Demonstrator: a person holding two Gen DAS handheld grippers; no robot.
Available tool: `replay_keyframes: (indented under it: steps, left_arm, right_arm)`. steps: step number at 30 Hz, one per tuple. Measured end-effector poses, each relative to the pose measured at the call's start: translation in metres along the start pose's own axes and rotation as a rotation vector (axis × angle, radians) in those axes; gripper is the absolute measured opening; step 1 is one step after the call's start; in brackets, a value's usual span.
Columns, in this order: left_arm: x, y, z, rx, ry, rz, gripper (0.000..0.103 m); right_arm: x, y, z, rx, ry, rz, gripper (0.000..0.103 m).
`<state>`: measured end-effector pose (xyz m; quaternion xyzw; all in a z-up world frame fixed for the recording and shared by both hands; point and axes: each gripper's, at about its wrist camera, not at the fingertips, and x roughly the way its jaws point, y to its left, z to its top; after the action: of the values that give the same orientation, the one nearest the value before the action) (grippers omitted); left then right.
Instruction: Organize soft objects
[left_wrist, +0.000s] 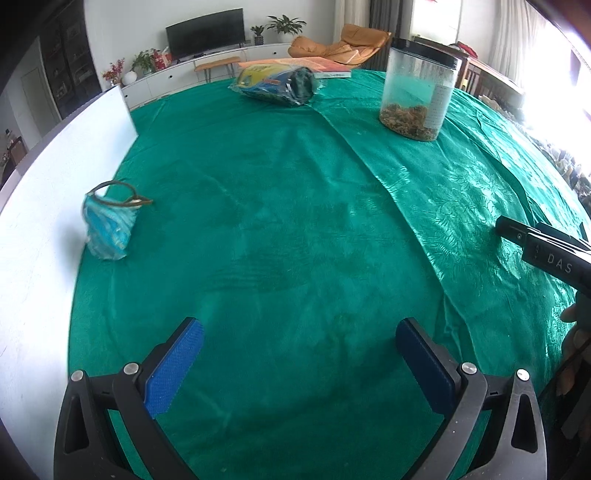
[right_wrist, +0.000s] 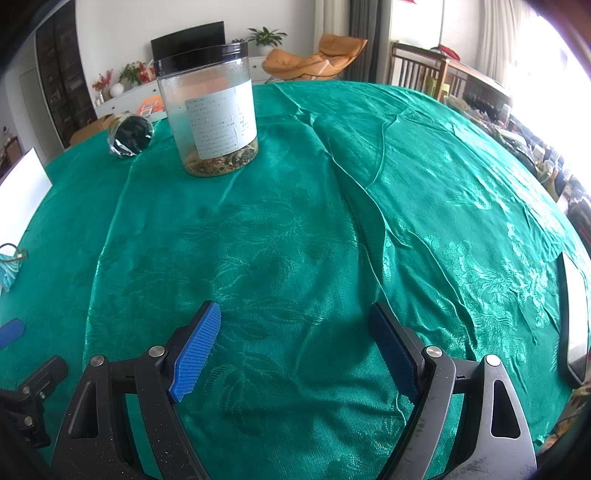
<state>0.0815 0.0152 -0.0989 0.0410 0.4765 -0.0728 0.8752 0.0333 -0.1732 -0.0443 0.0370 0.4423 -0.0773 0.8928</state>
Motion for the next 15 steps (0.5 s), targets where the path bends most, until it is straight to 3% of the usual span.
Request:
replay_keyframes:
  steps: [4,7,11,15]
  left_arm:
    - [-0.019,0.041,0.010,-0.126,-0.097,0.119,0.103]
    - [-0.018,0.062,0.033,-0.162,-0.140,0.233,0.103]
    - [0.008,0.075,0.057,-0.160,-0.110,0.326,0.103]
    - [0.035,0.077,0.065,-0.164,-0.038,0.340,0.103]
  right_arm:
    - [0.000,0.000,-0.001,0.000,0.000,0.000,0.085]
    - [0.000,0.000,0.000,0.000,0.000,0.000,0.085]
    - [0.000,0.000,-0.001,0.000,0.000,0.000,0.085]
    - [0.000,0.000,0.000,0.000,0.001,0.001,0.085]
